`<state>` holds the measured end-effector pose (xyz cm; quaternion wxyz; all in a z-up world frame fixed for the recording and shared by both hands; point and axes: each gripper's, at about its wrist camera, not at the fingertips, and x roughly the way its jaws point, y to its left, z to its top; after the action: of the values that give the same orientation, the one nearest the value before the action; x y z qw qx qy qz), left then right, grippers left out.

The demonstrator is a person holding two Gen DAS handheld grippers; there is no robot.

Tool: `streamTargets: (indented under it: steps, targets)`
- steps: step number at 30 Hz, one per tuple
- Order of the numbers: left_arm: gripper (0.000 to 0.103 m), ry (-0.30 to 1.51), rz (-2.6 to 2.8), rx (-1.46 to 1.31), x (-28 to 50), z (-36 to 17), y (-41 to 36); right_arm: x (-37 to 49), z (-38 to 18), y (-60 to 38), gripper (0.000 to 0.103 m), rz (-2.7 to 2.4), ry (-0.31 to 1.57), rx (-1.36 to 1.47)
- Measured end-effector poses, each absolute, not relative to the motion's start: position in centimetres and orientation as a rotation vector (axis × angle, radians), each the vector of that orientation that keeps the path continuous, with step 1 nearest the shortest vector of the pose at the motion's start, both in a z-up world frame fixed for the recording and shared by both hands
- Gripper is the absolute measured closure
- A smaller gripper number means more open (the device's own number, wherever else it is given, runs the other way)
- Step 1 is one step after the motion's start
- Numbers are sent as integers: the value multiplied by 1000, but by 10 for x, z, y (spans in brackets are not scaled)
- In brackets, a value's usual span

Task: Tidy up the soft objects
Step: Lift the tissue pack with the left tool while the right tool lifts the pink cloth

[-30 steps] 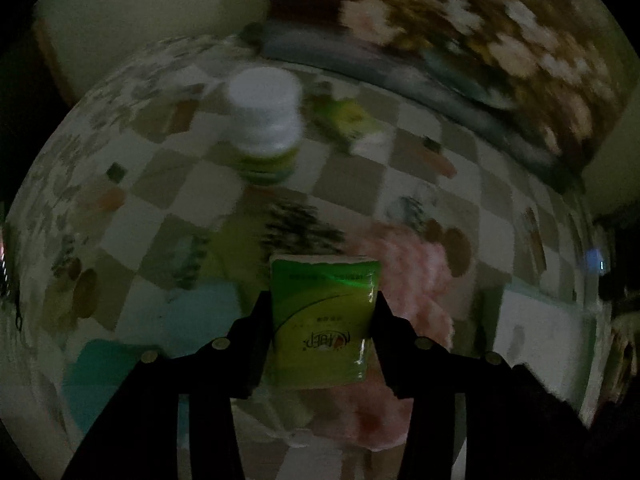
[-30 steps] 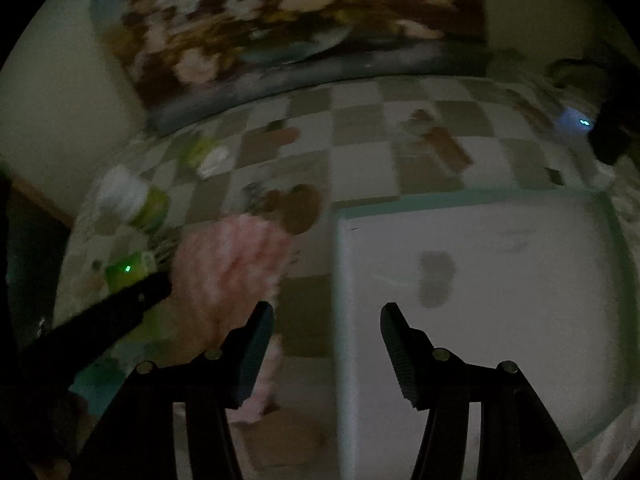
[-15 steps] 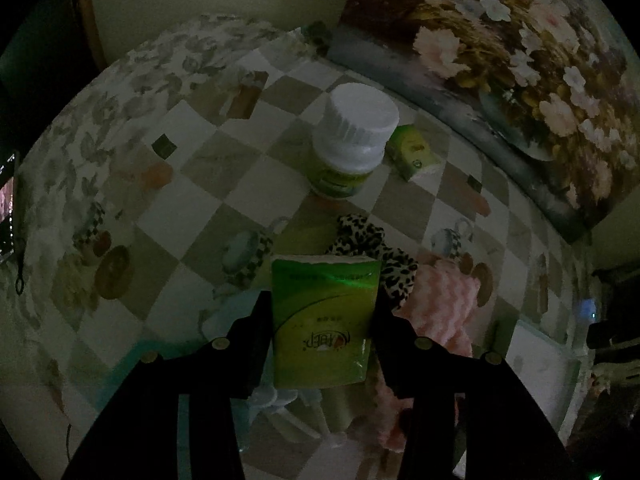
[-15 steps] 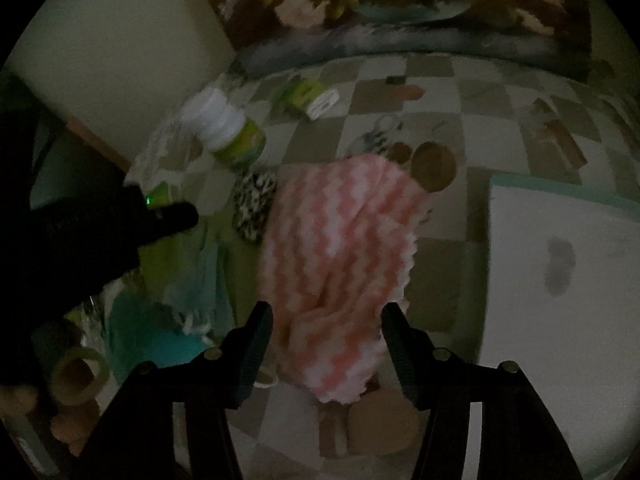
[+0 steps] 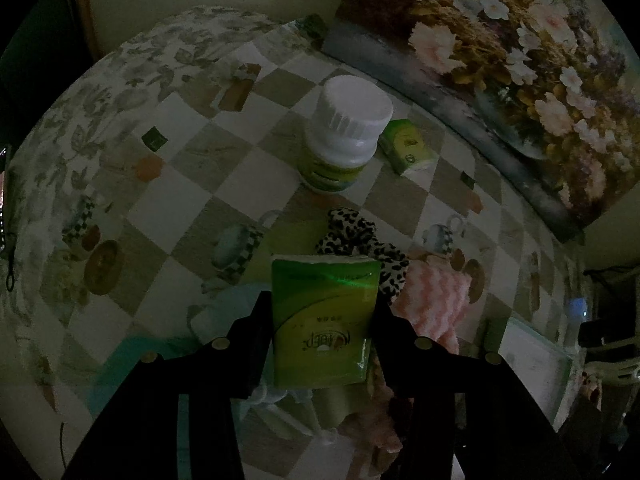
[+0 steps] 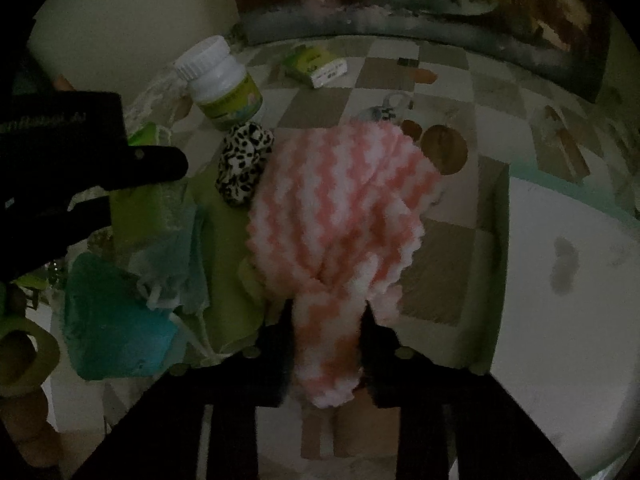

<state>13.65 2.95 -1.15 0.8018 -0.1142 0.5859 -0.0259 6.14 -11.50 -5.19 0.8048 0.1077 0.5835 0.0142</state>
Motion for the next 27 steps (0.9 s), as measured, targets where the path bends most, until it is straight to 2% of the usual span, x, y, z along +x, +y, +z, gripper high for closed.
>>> streamTargets:
  steps: [2, 5, 27]
  targets:
    - [54, 1254, -57, -242, 136, -11, 29, 61, -49, -113, 84, 29, 1239, 217]
    - [54, 1251, -61, -243, 136, -9, 29, 61, -39, -110, 85, 23, 1208, 189]
    - [54, 1134, -105, -234, 127, 32, 26, 40, 43, -148, 85, -14, 924, 293]
